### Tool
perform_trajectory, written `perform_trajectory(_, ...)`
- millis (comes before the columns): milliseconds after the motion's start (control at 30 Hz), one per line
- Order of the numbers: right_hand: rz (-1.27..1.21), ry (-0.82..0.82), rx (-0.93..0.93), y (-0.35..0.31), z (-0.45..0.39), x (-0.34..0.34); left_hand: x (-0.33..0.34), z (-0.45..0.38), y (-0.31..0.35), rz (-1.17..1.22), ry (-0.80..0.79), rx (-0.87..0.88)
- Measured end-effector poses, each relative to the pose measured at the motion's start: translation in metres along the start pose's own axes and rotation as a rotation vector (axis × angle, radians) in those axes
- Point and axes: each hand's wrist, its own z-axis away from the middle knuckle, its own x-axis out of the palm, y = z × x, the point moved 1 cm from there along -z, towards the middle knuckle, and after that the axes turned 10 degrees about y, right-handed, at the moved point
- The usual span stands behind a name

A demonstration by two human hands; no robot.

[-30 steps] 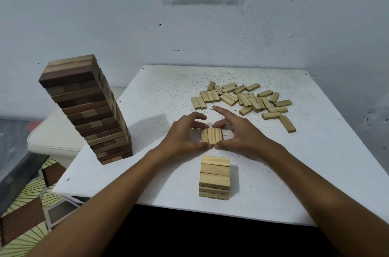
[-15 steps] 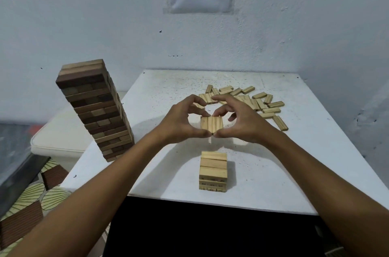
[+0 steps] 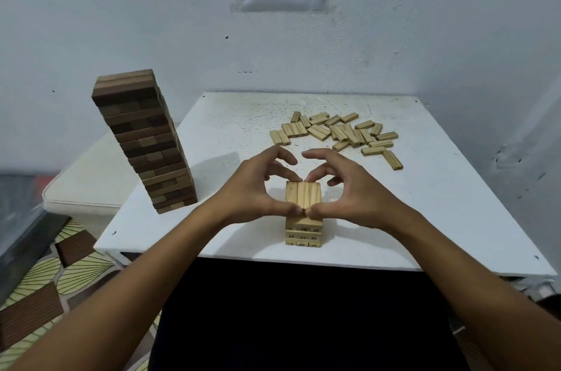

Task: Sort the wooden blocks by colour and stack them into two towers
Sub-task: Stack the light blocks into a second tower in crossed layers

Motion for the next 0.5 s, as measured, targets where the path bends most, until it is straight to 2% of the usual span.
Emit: perform_trajectory(500,0.02,0.007,0.008,0.0,0.013,0.002,0.006,0.012,0.006,-0.008,-0.014,-0.011)
